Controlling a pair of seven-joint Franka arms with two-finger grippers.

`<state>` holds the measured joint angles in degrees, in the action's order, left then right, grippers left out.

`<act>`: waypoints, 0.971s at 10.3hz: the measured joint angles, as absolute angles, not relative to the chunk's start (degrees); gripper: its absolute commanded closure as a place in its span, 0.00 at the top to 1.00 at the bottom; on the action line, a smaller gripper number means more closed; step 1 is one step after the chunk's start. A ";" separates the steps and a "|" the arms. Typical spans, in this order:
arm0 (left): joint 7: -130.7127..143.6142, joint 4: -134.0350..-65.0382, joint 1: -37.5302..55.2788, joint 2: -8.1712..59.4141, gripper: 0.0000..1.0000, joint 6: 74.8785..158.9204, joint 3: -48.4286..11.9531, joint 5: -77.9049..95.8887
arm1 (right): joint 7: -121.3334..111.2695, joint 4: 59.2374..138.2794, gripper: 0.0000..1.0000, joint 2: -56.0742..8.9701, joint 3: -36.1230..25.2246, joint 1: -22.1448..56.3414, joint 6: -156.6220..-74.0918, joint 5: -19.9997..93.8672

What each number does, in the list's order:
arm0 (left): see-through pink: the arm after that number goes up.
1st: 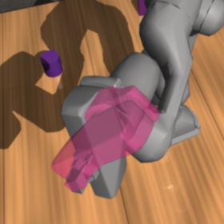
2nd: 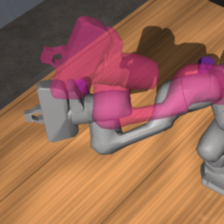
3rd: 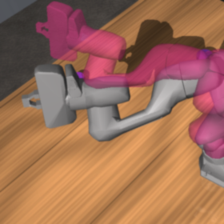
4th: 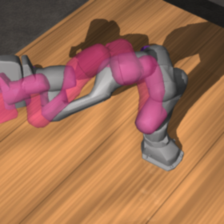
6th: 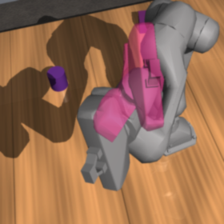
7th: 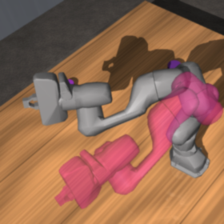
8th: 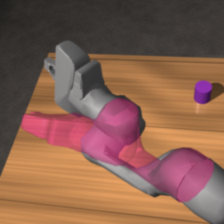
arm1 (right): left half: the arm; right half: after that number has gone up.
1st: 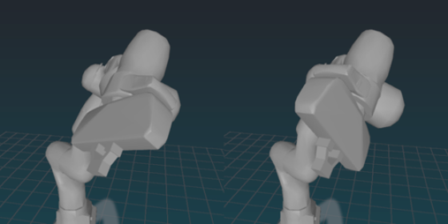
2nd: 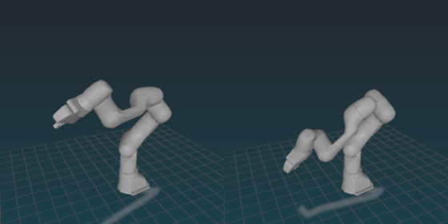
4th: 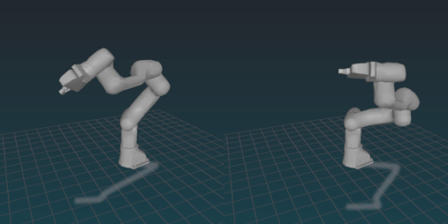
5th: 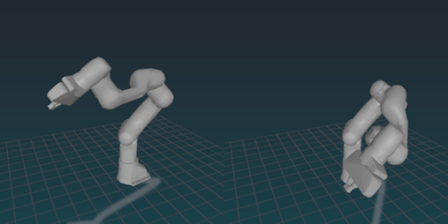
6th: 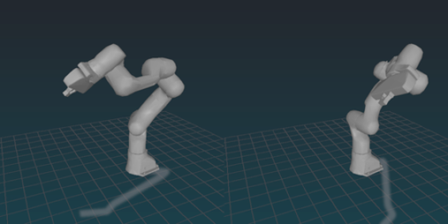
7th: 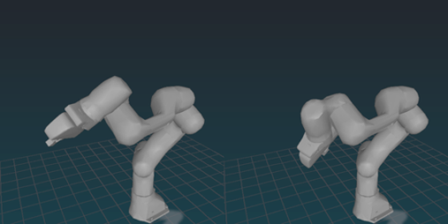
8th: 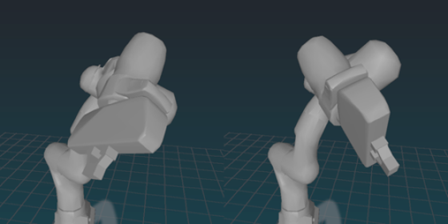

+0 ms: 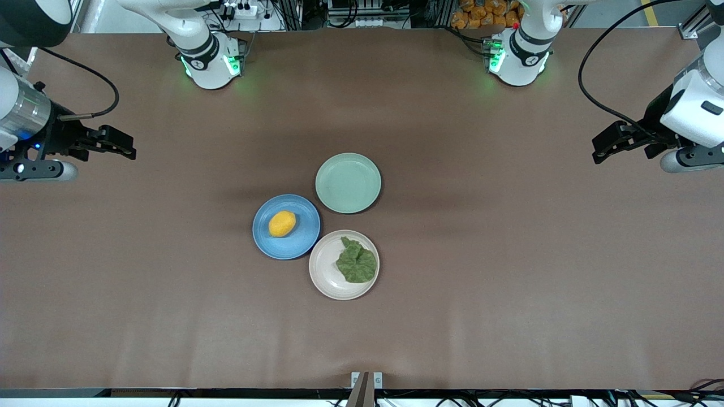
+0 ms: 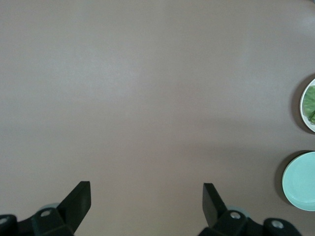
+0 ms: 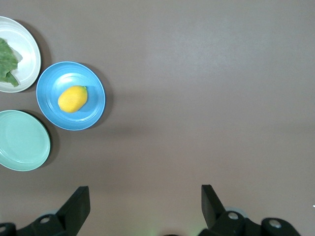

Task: Pick lemon and lettuce from blue and beige plates
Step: 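Reach the right gripper toward the lemon while the left gripper reaches the lettuce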

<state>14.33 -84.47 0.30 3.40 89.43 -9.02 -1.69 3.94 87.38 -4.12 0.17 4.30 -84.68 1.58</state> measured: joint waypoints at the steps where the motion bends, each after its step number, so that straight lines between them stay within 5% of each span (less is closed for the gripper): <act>1: 14.33 -84.47 0.38 3.40 1.00 89.43 -9.04 -1.70 | 3.94 87.39 1.00 -4.12 0.17 4.30 -84.68 1.58; 5: 14.33 -84.52 1.69 4.33 1.00 91.04 -9.69 2.12 | 3.95 87.46 1.00 -4.13 0.22 4.30 -85.11 1.58; 10: 20.53 -84.80 13.37 14.58 1.00 110.83 -11.10 3.22 | 12.74 88.46 1.00 -8.56 1.73 7.07 -93.84 3.29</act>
<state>20.53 -84.80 13.37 14.58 110.83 -11.10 3.22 12.74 88.46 -8.56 1.73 7.07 -93.84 3.29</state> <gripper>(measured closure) 0.000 0.000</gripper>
